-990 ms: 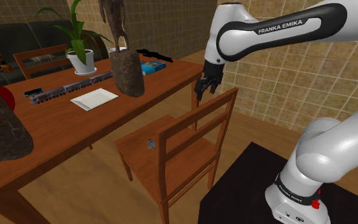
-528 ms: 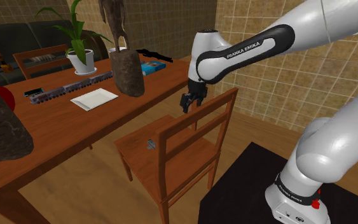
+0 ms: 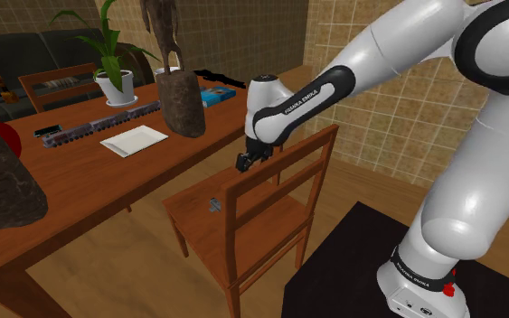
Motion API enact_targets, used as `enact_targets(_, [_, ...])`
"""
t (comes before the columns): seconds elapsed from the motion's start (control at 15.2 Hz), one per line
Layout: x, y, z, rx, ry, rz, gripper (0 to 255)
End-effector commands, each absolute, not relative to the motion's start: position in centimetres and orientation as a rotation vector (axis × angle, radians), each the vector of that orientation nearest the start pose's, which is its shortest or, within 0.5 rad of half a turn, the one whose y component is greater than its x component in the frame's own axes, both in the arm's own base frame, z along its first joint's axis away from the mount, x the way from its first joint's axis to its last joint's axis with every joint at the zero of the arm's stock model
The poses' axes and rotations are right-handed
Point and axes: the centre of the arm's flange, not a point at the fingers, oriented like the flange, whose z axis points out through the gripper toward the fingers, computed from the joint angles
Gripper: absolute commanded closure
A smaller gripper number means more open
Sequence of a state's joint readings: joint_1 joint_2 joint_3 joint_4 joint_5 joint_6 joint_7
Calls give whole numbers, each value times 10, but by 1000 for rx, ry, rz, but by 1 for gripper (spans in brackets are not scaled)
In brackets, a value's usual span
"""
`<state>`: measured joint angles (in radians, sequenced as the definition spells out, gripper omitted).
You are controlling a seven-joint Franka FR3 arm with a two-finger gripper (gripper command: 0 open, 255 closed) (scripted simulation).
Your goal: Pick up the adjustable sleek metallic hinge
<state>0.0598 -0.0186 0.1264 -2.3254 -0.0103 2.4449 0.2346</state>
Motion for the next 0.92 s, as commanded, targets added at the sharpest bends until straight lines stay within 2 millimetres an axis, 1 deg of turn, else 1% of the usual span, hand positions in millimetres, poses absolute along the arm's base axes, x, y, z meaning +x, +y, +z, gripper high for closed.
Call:
enact_targets(0.0, [522,104,338,-3115,68,-209,0])
enact_targets(0.86, [614,157,200,-3129,89,-175,0])
